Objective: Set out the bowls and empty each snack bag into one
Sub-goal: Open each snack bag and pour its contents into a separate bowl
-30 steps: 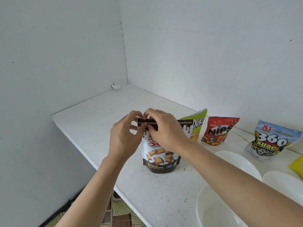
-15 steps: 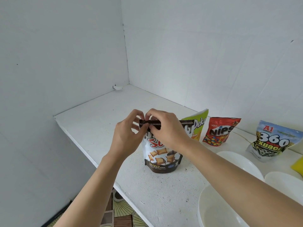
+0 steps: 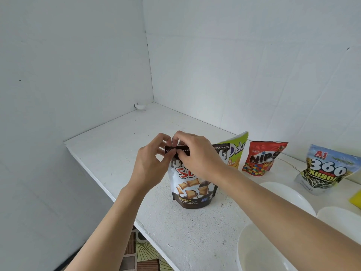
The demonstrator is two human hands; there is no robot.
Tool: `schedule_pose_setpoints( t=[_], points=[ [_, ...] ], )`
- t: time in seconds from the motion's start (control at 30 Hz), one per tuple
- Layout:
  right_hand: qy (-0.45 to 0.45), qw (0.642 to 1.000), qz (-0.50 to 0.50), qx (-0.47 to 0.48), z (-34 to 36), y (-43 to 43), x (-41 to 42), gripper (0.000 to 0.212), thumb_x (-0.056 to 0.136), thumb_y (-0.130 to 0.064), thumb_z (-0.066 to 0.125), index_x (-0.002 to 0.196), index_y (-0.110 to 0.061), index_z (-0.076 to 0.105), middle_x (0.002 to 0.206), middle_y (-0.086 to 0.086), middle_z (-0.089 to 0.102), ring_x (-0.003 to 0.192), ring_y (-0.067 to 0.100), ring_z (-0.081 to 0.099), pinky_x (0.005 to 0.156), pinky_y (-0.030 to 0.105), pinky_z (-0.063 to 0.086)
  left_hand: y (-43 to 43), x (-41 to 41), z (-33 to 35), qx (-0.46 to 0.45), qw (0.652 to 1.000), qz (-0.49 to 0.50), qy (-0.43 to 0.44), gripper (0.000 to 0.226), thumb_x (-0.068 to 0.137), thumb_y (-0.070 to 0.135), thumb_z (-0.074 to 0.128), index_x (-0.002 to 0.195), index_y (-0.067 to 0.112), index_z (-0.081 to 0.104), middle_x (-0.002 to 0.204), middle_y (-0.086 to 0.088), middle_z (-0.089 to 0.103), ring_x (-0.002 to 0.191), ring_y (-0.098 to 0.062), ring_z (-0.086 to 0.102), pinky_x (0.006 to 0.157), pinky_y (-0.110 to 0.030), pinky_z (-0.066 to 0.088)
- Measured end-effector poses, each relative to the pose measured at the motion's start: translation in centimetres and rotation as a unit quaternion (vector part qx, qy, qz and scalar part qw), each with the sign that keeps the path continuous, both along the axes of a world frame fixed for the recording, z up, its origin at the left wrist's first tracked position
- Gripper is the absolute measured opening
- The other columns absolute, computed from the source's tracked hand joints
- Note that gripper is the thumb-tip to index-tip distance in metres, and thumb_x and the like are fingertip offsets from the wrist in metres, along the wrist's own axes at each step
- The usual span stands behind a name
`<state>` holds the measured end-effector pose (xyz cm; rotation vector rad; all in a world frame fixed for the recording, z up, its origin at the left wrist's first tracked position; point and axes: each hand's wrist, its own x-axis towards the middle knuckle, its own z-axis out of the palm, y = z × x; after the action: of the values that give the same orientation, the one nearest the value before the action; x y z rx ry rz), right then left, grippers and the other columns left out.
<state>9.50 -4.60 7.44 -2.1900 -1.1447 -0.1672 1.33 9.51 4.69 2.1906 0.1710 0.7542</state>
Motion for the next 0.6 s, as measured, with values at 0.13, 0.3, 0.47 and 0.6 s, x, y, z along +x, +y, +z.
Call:
schedule_pose_setpoints(
  t=[0.13, 0.3, 0.47, 0.6],
  points=[
    [0.0, 1.0, 0.003, 0.003, -0.2, 0.1, 0.3, 0.014, 0.092, -0.01, 0.057, 0.099, -0.021, 0.059, 0.092, -0.003, 0.069, 0.083, 0.024, 0.064, 0.083, 0.046, 0.052, -0.1, 0.1, -0.2, 0.032, 0.999, 0.011, -0.021, 0.018, 0.092, 0.008, 0.073, 0.098, 0.024, 0.069, 0.087, 0.023, 0.07, 0.085, -0.007, 0.068, 0.068, -0.007, 0.045],
    [-0.001, 1.0, -0.001, 0.006, -0.2, 0.0, 0.6, 0.011, 0.093, -0.013, 0.058, 0.1, -0.022, 0.059, 0.091, -0.001, 0.072, 0.086, 0.025, 0.067, 0.082, 0.045, 0.054, 0.4, 0.3, -0.2, 0.044, 0.999, 0.013, -0.019, 0.013, 0.093, 0.015, 0.073, 0.101, 0.024, 0.07, 0.089, 0.016, 0.073, 0.088, -0.001, 0.069, 0.065, -0.007, 0.043],
    [0.001, 0.999, -0.008, -0.043, 0.4, 0.1, 0.9, 0.008, 0.097, -0.019, 0.057, 0.105, -0.02, 0.059, 0.1, -0.001, 0.07, 0.093, 0.025, 0.065, 0.089, 0.048, 0.051, 0.3, 0.5, -0.1, 0.063, 0.998, 0.009, -0.028, 0.008, 0.095, 0.01, 0.07, 0.097, 0.018, 0.069, 0.084, 0.014, 0.071, 0.089, 0.0, 0.063, 0.069, -0.005, 0.041],
    [-0.038, 0.993, -0.014, -0.111, 1.2, -1.4, 1.7, 0.014, 0.095, -0.03, 0.065, 0.102, -0.022, 0.056, 0.1, -0.004, 0.066, 0.094, 0.021, 0.06, 0.087, 0.04, 0.046, 0.8, 0.5, -0.8, 0.097, 0.994, 0.021, -0.045, 0.011, 0.098, 0.01, 0.065, 0.094, 0.019, 0.061, 0.082, 0.009, 0.068, 0.085, -0.01, 0.06, 0.066, -0.024, 0.047]
  ],
)
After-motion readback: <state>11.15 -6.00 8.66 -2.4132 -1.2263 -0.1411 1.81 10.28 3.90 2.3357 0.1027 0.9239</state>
